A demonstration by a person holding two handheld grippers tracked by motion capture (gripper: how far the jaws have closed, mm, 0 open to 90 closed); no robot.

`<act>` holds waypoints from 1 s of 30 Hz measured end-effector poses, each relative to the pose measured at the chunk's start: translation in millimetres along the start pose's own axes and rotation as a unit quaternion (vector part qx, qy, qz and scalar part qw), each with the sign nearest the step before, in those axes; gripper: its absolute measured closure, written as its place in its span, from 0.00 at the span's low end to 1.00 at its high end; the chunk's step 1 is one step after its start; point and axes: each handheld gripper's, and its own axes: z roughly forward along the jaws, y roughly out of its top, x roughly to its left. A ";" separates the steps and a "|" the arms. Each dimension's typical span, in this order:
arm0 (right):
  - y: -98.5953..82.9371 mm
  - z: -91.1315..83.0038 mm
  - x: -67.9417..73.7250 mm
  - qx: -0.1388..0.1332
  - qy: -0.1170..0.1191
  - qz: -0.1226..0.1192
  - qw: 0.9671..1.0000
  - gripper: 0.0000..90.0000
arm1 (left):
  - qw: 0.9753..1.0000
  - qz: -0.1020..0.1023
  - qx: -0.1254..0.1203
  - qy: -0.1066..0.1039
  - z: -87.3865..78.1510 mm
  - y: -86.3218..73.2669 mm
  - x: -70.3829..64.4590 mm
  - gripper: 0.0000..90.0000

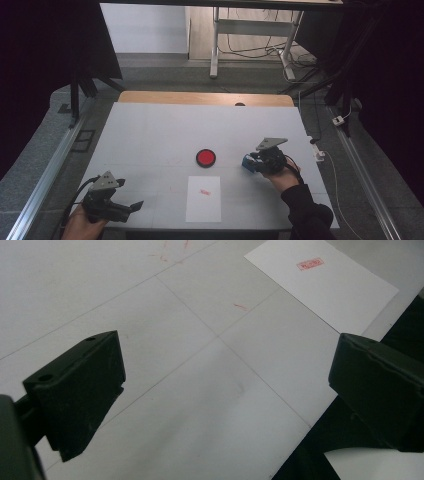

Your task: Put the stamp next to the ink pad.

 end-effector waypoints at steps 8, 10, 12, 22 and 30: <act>4.7 -7.1 2.5 -0.022 0.003 0.025 0.999 0.55 | 1.000 0.000 0.000 -0.001 0.0 -0.2 -0.3 0.02; 5.9 -9.2 3.7 -0.024 0.004 0.031 0.999 0.50 | 1.000 0.000 0.000 -0.001 -0.1 -0.3 -0.3 0.02; 6.4 -10.1 4.7 -0.025 0.005 0.034 0.999 0.45 | 1.000 0.000 -0.001 -0.002 -0.2 -0.4 -0.2 0.02; 12.0 -22.7 13.6 -0.030 0.021 0.075 0.997 0.26 | 1.000 0.000 -0.003 -0.002 -0.8 -0.9 0.1 0.02; 8.9 -37.2 27.7 -0.032 0.018 0.082 0.996 0.10 | 1.000 0.000 -0.001 0.000 -0.3 -0.6 -0.3 0.02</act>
